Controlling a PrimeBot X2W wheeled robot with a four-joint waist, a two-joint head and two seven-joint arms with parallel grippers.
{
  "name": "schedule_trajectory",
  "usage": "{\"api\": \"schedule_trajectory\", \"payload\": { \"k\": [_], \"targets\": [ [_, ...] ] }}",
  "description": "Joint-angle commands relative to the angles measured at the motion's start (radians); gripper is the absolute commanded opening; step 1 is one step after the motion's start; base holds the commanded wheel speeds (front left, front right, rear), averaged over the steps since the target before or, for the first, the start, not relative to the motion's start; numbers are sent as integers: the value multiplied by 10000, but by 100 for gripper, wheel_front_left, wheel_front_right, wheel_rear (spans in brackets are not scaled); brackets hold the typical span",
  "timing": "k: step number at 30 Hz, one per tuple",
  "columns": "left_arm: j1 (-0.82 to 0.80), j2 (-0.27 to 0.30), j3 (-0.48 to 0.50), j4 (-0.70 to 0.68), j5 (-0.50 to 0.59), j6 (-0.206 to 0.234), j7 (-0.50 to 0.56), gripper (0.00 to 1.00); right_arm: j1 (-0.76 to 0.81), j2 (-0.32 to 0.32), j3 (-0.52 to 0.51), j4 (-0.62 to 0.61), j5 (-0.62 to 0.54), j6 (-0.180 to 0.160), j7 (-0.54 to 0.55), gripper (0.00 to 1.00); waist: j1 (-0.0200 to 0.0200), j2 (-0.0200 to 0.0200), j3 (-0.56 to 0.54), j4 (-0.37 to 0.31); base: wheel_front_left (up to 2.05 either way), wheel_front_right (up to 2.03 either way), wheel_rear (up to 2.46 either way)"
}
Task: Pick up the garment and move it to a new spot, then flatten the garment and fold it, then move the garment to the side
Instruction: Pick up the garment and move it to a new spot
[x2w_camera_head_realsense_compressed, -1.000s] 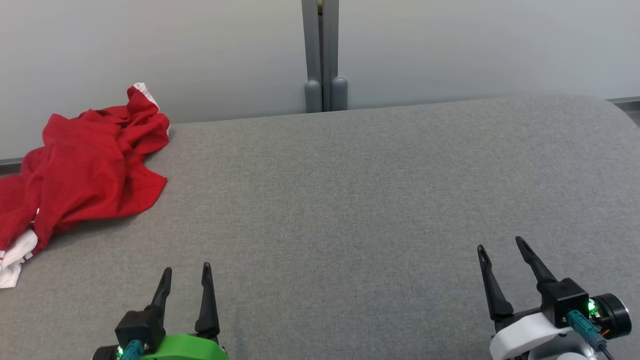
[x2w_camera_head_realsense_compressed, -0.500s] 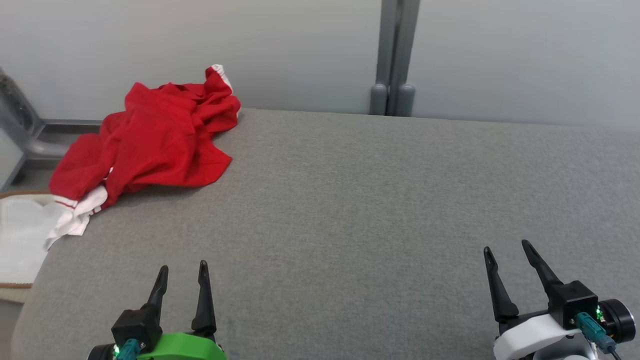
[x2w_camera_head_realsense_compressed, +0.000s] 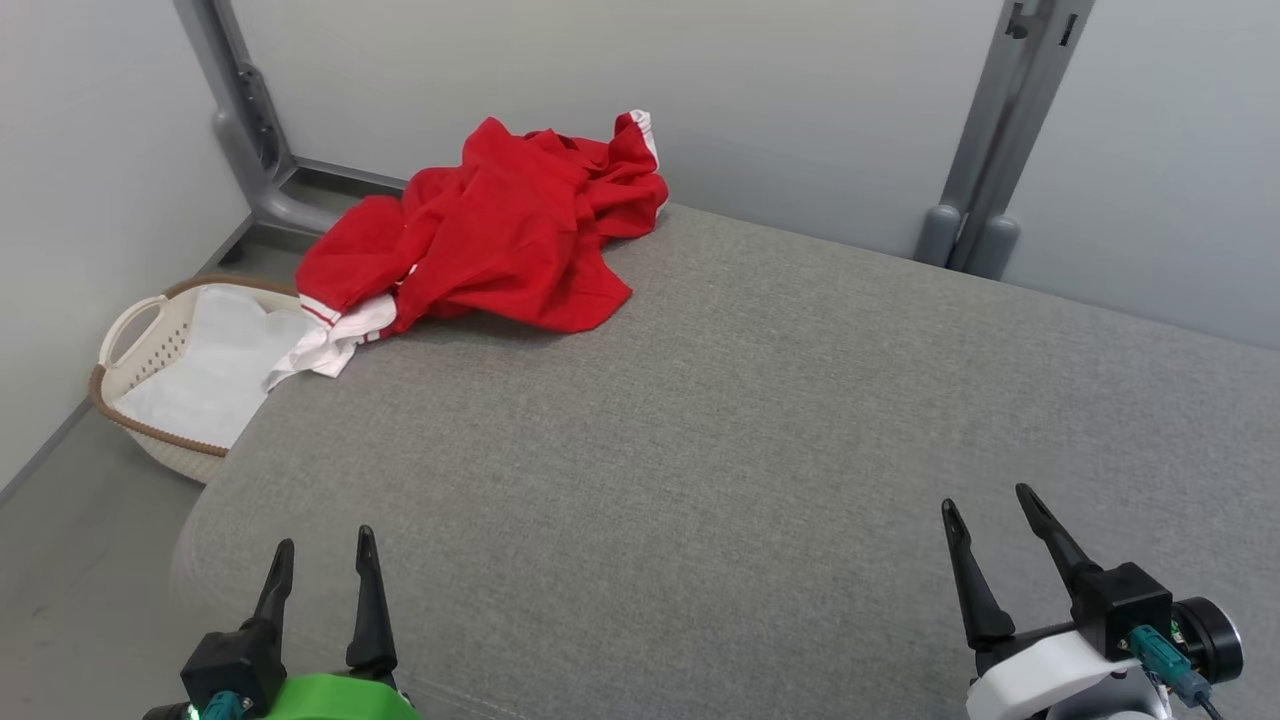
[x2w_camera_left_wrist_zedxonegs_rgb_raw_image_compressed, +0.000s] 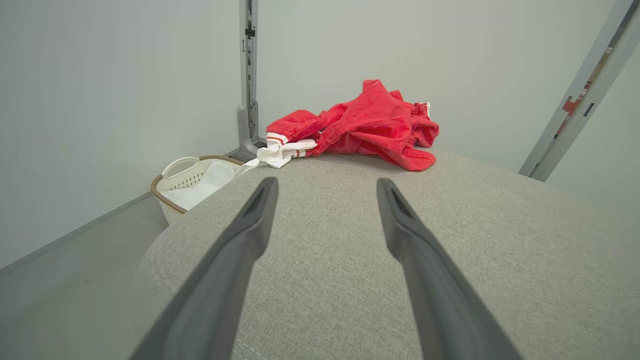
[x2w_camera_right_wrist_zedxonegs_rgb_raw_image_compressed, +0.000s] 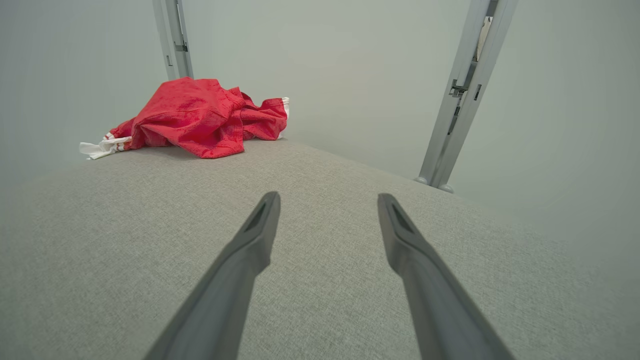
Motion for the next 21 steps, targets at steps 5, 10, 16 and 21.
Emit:
{"api": "schedule_trajectory", "payload": {
  "k": [5,10,16,21],
  "targets": [
    [143,50,238,-139,60,32,-5,100,-99,-48,166,67,70,-6,-25,100,0,0,14,372,0,0,0],
    [169,51,345,-210,105,26,-5,100,24,-48,229,39,53,-6,-25,100,0,0,-12,354,0,0,0],
    [-97,55,691,-432,258,-49,-5,100,202,-51,107,-46,-78,-6,-25,100,0,0,118,250,0,0,0],
    [-1057,520,1452,-849,440,-183,-5,100,100,-46,-37,-176,-407,-6,-25,100,0,0,499,64,0,0,0]
  ]
}}
